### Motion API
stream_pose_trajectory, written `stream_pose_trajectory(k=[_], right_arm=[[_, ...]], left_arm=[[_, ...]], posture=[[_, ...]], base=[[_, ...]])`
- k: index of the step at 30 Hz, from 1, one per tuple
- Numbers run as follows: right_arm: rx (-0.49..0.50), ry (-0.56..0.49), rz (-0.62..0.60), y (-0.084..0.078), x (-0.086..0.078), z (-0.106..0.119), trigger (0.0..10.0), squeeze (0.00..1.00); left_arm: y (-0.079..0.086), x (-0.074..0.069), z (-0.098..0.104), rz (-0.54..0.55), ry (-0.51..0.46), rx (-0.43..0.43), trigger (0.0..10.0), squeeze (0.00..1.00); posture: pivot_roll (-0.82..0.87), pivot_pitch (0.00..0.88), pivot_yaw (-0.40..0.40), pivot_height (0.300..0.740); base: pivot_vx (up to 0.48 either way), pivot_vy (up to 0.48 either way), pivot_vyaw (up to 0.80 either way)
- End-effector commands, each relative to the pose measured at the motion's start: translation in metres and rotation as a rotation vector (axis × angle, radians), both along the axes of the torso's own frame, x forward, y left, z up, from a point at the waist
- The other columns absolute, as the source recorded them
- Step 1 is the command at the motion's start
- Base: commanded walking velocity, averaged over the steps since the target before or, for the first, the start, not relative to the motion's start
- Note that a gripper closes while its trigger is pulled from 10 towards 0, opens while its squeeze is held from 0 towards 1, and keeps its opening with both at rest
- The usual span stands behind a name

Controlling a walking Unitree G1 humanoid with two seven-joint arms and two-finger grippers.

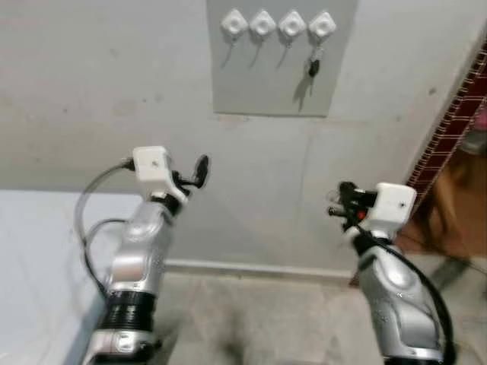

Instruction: Hang keys on a hook

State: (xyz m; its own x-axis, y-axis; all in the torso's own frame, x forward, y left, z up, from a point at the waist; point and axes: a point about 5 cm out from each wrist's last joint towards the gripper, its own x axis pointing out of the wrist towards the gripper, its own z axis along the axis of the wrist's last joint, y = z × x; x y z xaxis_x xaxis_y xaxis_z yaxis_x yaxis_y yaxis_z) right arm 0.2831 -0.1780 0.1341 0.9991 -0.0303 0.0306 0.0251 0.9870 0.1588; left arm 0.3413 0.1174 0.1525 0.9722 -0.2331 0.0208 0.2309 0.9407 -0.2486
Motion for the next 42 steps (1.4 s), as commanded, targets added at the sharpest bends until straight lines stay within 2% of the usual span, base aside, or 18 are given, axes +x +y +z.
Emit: stream_pose_trajectory(k=[1, 10, 15, 18, 38, 42], right_arm=[[-0.010, -0.043, 0.032, 0.0099, 0.0023, 0.0094, 10.0, 0.00], [-0.012, -0.055, 0.058, 0.0134, 0.0027, 0.0102, 10.0, 0.00], [-0.028, -0.071, 0.074, 0.0140, 0.0033, 0.0120, 10.0, 0.00], [-0.032, -0.075, 0.078, 0.0141, 0.0035, 0.0123, 10.0, 0.00], [-0.043, -0.085, 0.100, 0.0165, 0.0050, 0.0130, 10.0, 0.00], [-0.045, -0.084, 0.101, 0.0163, 0.0046, 0.0131, 10.0, 0.00]], left_arm=[[0.0067, 0.0016, 0.0006, 0.051, 0.017, 0.025, 10.0, 0.00], [0.0025, 0.0002, 0.0003, 0.032, 0.008, 0.072, 10.0, 0.00], [0.0081, 0.0024, 0.0024, 0.042, 0.008, 0.032, 10.0, 0.00], [0.0092, 0.0026, 0.0048, 0.039, -0.006, 0.009, 10.0, 0.00], [0.0094, 0.0034, 0.0047, 0.051, 0.000, 0.009, 10.0, 0.00], [0.0103, 0.0035, 0.0047, 0.082, 0.001, 0.009, 10.0, 0.00]], posture=[[0.09, 0.000, 0.015, 0.740], [0.09, 0.000, 0.012, 0.740], [0.09, 0.000, 0.009, 0.740], [0.09, 0.000, 0.007, 0.740], [0.10, 0.000, 0.000, 0.740], [0.10, 0.000, -0.001, 0.740]], base=[[0.000, 0.000, 0.00], [0.000, 0.000, 0.00], [0.049, 0.000, 0.00], [0.426, 0.000, 0.00], [0.469, 0.000, 0.00], [0.148, 0.000, 0.00]])
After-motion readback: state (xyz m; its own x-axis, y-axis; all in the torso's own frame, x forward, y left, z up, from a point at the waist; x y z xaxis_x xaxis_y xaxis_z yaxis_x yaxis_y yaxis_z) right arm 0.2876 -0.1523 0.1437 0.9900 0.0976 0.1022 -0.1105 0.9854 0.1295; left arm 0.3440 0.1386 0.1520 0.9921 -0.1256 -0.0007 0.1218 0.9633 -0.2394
